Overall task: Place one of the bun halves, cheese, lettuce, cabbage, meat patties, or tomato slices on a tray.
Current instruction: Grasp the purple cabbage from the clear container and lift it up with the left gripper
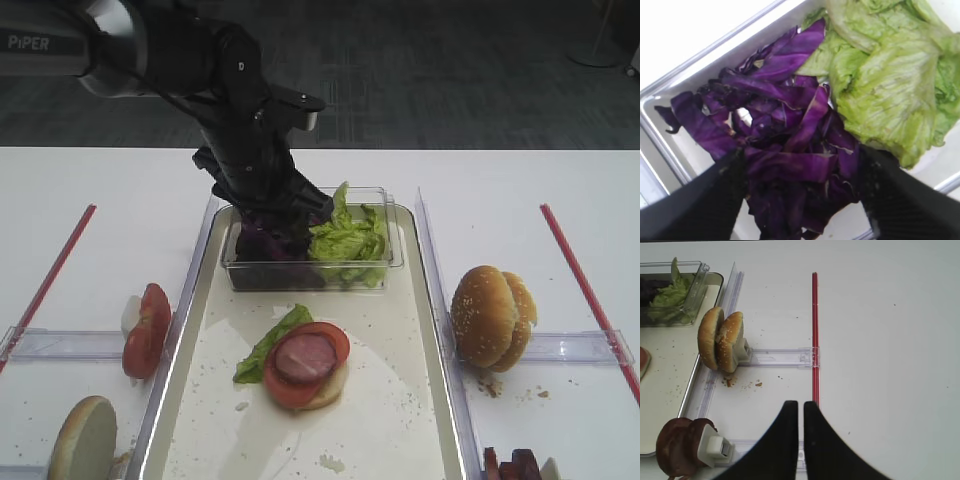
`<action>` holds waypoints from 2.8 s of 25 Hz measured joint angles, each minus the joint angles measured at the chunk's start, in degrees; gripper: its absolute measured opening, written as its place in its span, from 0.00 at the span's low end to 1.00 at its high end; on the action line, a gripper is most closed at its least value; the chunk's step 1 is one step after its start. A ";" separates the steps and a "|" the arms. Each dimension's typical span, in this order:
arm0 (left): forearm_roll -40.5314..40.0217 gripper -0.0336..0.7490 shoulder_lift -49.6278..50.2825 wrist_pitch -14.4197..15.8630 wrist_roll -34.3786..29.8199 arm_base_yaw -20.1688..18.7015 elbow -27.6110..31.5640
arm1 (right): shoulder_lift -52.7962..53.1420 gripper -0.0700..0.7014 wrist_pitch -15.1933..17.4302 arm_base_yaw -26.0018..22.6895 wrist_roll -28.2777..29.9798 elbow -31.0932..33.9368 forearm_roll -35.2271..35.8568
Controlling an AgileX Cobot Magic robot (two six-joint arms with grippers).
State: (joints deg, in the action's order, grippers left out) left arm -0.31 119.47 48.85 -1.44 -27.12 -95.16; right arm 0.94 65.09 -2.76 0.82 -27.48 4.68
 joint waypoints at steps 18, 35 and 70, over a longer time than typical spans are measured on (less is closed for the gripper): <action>-0.48 0.52 4.84 -1.67 0.45 0.85 -0.30 | 0.00 0.18 0.00 0.00 0.00 0.00 0.00; -0.69 0.22 4.84 -2.02 0.45 0.85 -0.39 | 0.00 0.18 0.00 0.00 0.00 0.00 0.00; -2.26 0.09 -4.41 2.27 0.45 0.85 -0.39 | 0.00 0.18 0.00 0.00 0.00 0.00 0.00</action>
State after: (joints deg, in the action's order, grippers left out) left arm -2.57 115.05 51.12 -0.99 -26.27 -95.55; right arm 0.94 65.09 -2.76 0.82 -27.48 4.68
